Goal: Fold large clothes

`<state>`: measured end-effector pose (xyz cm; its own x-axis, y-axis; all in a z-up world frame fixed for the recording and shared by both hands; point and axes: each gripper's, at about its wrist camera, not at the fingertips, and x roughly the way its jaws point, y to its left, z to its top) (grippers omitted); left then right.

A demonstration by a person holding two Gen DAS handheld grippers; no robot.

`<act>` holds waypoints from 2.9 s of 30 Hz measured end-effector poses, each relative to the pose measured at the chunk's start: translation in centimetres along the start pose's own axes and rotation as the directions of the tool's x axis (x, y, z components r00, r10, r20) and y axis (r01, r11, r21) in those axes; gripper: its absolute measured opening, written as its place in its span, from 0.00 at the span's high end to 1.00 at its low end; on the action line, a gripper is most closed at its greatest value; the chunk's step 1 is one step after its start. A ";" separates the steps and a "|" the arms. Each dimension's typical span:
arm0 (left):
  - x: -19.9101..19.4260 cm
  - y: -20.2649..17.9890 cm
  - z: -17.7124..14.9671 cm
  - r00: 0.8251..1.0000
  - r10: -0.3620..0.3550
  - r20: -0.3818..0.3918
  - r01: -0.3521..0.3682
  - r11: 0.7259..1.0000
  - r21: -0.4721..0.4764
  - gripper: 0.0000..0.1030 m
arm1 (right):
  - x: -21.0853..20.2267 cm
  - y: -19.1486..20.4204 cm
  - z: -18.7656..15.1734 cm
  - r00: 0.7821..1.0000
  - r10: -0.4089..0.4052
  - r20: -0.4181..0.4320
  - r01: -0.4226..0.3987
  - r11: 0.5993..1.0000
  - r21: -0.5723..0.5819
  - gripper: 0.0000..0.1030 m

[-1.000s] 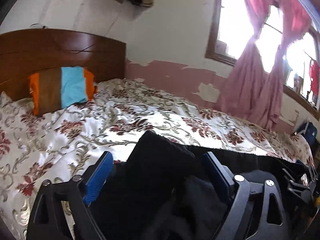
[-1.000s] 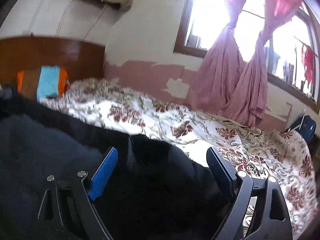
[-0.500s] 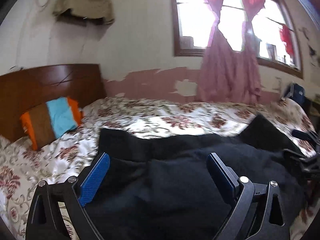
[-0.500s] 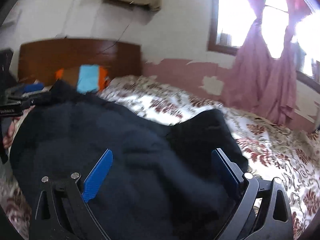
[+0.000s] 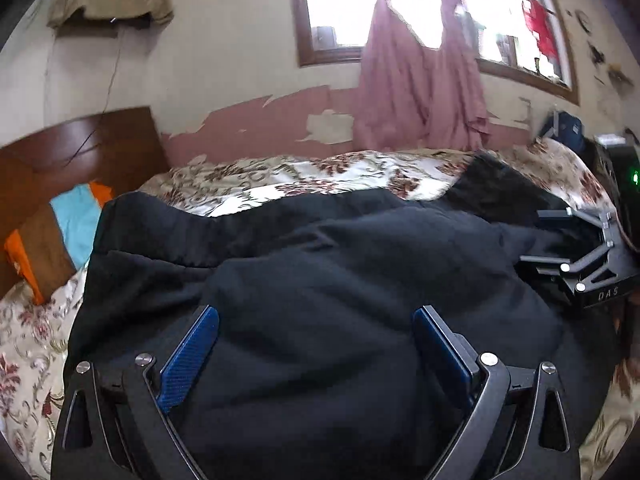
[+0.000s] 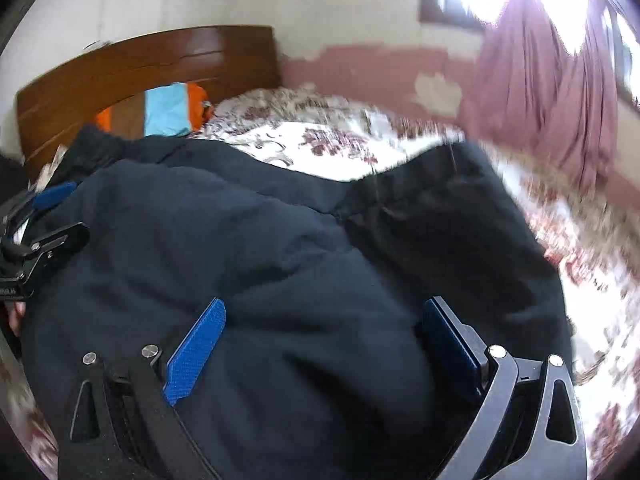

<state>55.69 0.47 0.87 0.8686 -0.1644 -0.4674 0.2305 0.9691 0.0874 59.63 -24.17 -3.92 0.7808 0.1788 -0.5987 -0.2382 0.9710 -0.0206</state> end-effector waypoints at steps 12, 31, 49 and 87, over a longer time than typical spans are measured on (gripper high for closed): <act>5.1 5.2 2.2 0.990 0.106 -0.092 -0.124 0.968 -0.217 0.02 | 4.5 -3.9 2.9 0.995 -0.098 -0.015 0.099 0.988 0.121 0.06; 8.2 6.5 1.0 0.990 0.037 -0.134 -0.073 0.958 -0.276 0.00 | 8.5 -6.2 1.0 0.998 -0.002 -0.068 0.019 0.967 0.253 0.02; 7.3 5.9 0.2 0.995 0.064 -0.073 -0.081 0.960 -0.268 0.00 | 6.9 -6.8 0.1 0.999 0.034 0.017 -0.037 0.958 0.284 0.02; -0.9 13.7 -7.7 0.968 -0.078 -0.240 -0.056 0.861 -0.505 0.00 | -0.7 -10.9 -0.3 0.976 -0.206 -0.068 0.215 0.963 0.160 0.02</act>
<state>54.66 15.29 -4.23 0.7171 -0.1910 -0.6703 -0.0712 0.9366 -0.3431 61.48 -34.94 -3.55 0.7721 -0.0364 -0.6344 0.0306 0.9993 -0.0202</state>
